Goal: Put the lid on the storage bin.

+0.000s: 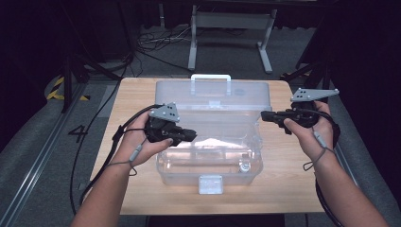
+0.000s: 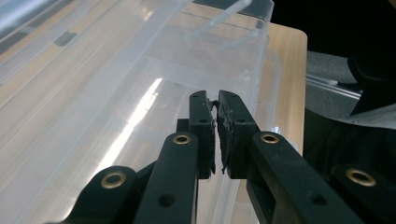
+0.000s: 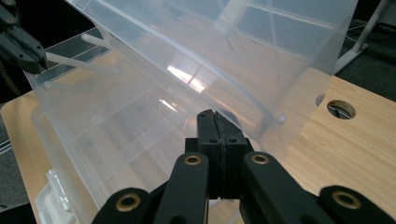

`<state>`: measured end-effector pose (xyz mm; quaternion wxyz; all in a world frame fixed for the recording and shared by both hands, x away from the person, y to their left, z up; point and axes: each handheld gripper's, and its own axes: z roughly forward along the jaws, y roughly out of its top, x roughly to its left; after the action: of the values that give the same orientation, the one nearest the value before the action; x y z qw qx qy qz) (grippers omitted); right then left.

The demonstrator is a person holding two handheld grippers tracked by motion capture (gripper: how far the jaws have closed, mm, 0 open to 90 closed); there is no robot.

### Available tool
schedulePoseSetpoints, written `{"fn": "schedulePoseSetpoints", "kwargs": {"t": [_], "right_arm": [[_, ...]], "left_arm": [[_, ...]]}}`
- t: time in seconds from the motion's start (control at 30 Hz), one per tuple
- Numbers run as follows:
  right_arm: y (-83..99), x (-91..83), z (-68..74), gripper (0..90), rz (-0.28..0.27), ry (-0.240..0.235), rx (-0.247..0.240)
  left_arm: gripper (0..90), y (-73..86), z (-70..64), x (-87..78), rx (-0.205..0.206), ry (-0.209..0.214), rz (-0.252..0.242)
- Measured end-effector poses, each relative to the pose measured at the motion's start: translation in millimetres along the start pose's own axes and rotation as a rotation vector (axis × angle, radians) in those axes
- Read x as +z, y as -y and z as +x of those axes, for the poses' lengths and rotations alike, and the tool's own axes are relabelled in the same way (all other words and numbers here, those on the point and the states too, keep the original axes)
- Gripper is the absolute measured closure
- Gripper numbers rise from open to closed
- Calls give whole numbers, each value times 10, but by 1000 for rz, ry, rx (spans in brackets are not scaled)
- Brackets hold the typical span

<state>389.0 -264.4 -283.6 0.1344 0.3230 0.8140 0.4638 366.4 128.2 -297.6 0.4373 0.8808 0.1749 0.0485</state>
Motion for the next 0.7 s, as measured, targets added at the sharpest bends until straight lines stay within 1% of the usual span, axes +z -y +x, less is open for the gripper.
{"fn": "schedulePoseSetpoints", "kwargs": {"t": [0.03,0.27,0.33,0.37,0.4,0.47,0.67,0.7], "right_arm": [[0,0,0,900,0,0,0],[19,-7,5,900,0,-2,-4],[25,-5,8,900,-1,-2,-4],[27,-5,9,900,-2,-2,-6],[27,-5,9,900,-2,-2,-6],[34,-9,16,900,1,-3,-8],[62,-15,29,900,-2,-5,-10],[67,-15,33,900,-4,-5,-12]], "left_arm": [[848,0,0,0,0,0,0],[863,108,83,-185,-62,-59,-42],[868,135,102,-226,-73,-70,-54],[869,155,112,-257,-81,-83,-58],[874,155,112,-257,-81,-83,-58],[879,197,131,-314,-96,-100,-74],[897,304,182,-436,-137,-154,-97],[898,318,186,-447,-143,-156,-101]]}}
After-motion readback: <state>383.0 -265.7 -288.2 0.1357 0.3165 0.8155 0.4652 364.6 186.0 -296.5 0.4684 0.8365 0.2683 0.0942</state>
